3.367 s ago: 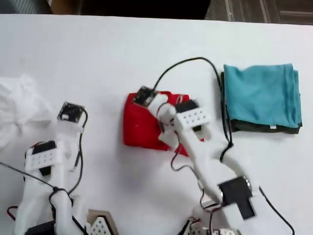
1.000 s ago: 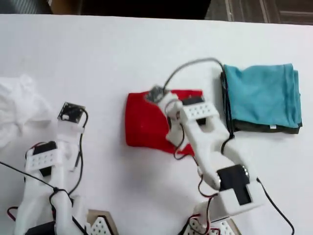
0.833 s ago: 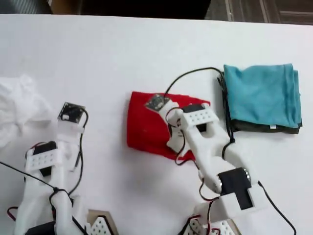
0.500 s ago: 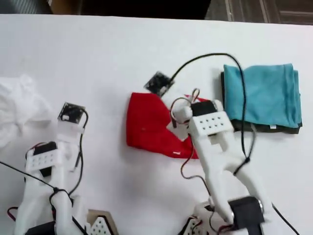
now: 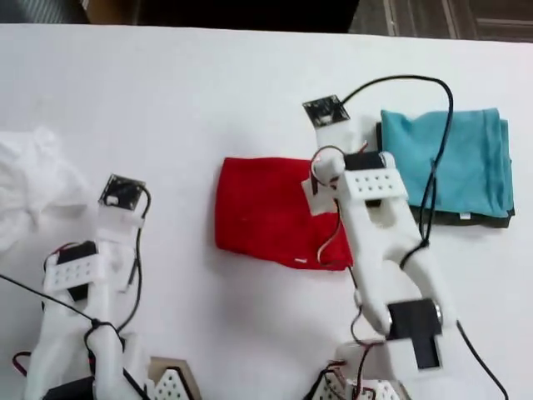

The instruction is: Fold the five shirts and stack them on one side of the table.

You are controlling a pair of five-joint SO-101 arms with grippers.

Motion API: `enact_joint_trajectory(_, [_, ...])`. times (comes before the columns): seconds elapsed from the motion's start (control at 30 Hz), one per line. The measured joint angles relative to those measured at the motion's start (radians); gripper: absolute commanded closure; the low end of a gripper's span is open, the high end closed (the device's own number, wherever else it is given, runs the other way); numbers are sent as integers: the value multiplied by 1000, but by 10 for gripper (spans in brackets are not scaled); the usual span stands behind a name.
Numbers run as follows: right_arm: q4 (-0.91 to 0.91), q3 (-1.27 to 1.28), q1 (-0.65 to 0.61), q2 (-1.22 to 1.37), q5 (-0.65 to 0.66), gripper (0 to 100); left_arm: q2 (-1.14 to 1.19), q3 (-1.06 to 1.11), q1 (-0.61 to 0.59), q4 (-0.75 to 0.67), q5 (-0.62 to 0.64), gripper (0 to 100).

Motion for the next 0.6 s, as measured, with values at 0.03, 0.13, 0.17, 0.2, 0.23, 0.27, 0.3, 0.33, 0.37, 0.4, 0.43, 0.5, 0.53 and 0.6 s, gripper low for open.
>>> enact_joint_trajectory(0.03, [6,-23,0,29,-14,693,0,0,0,0,0,973])
enact_joint_trajectory(0.13, [25,-91,0,127,-52,693,0,0,-2,0,0,973])
enact_joint_trajectory(0.17, [35,-121,0,164,-61,693,0,0,-2,0,0,973])
enact_joint_trajectory(0.2, [51,-152,0,203,-71,693,0,0,-2,0,0,973])
enact_joint_trajectory(0.23, [71,-186,0,244,-81,693,0,0,0,0,0,973])
enact_joint_trajectory(0.27, [92,-221,0,284,-94,693,0,0,0,0,0,973])
enact_joint_trajectory(0.3, [120,-258,0,325,-100,693,0,0,-2,0,0,973])
enact_joint_trajectory(0.33, [147,-295,0,367,-103,693,0,0,-2,0,0,973])
enact_joint_trajectory(0.37, [170,-336,0,405,-104,693,0,0,-2,0,0,973])
enact_joint_trajectory(0.4, [193,-376,0,443,-104,693,0,0,-2,0,0,973])
enact_joint_trajectory(0.43, [221,-416,0,479,-104,693,0,0,0,0,0,973])
enact_joint_trajectory(0.5, [262,-494,0,539,-104,693,0,0,0,0,0,973])
enact_joint_trajectory(0.53, [284,-532,0,568,-104,693,0,0,-2,0,0,973])
enact_joint_trajectory(0.6, [325,-603,-2,615,-107,693,0,0,-2,0,0,973])
